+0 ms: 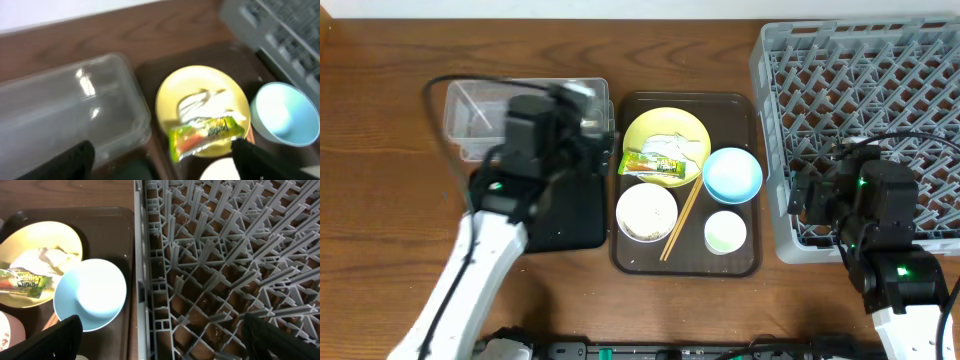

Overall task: Sort waste into correct bins and load items into the dishwasher rack
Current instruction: 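Reach the left gripper to the green snack wrapper on the yellow plate and grasp it, then carry the wrapper with the left gripper into the clear container and release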

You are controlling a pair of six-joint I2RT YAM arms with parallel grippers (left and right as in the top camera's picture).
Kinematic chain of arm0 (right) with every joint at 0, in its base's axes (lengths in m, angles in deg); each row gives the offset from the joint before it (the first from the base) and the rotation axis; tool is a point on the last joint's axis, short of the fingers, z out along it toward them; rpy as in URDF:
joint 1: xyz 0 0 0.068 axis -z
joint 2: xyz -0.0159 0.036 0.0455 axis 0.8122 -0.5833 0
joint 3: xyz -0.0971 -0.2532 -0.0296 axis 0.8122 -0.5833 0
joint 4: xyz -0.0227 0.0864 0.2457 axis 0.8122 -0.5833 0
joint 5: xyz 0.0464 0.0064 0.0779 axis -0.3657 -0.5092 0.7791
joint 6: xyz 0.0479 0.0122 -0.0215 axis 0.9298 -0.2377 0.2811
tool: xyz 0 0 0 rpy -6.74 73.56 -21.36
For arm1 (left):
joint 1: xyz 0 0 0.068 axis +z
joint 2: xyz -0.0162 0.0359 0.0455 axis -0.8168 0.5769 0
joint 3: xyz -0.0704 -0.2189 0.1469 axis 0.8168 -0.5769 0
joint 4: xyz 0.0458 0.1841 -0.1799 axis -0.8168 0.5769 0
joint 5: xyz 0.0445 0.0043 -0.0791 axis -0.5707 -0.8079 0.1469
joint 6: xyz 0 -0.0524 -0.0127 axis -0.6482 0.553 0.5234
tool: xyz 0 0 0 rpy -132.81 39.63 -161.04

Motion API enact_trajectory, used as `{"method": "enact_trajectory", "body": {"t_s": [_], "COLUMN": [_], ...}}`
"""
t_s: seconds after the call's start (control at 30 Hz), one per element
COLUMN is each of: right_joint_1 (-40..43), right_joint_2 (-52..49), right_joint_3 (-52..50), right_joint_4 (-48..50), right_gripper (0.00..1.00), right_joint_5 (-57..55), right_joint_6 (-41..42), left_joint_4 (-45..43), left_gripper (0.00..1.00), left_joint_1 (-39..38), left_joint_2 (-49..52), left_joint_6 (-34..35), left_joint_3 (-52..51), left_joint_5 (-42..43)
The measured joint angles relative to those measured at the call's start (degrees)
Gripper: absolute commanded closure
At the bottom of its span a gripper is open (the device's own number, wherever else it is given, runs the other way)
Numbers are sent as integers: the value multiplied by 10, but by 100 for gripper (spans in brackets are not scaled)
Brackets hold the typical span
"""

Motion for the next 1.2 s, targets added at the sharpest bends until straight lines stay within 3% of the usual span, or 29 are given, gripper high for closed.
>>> {"method": "enact_trajectory", "body": {"t_s": [0.23,0.53,1.2], "right_joint_1": [0,0,0], "right_joint_2": [0,0,0], "right_joint_3": [0,0,0], "right_joint_4": [0,0,-2], "right_gripper": [1,1,1], "right_joint_5": [0,0,0], "right_joint_6": [0,0,0], "left_joint_4": [-55,-125,-195], "left_gripper": [12,12,14], "left_joint_1": [-92,-157,-170], "left_joint_2": [121,244,322], "left_joint_6": [-86,-112,-119], "left_joint_3": [0,0,0], "left_joint_5": [5,5,-73]}}
